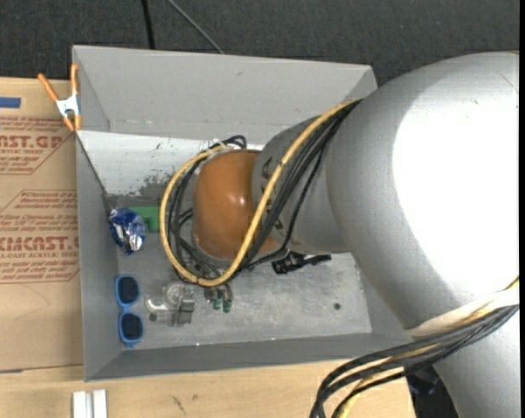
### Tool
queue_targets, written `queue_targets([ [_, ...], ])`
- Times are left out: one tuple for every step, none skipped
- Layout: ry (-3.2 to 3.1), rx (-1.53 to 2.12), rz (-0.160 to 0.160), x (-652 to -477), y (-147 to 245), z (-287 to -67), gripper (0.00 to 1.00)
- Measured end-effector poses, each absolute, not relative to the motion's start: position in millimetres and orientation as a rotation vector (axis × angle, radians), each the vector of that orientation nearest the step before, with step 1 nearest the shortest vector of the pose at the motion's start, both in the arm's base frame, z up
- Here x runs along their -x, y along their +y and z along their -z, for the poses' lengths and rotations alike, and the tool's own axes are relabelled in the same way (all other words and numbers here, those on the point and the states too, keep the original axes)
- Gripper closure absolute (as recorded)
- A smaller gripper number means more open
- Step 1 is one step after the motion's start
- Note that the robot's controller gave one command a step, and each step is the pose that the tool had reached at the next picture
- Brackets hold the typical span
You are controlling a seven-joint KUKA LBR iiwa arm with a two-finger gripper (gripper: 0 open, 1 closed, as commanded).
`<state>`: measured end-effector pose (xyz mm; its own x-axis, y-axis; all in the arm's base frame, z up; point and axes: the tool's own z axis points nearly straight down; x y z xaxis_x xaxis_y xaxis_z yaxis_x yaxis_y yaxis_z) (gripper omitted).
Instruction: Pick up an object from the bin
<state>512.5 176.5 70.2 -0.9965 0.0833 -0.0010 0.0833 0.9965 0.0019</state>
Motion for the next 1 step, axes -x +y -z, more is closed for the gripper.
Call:
queue_targets([
  [3.127,-0.176,-0.007,-517.7,184.3,-282.5,1.00],
])
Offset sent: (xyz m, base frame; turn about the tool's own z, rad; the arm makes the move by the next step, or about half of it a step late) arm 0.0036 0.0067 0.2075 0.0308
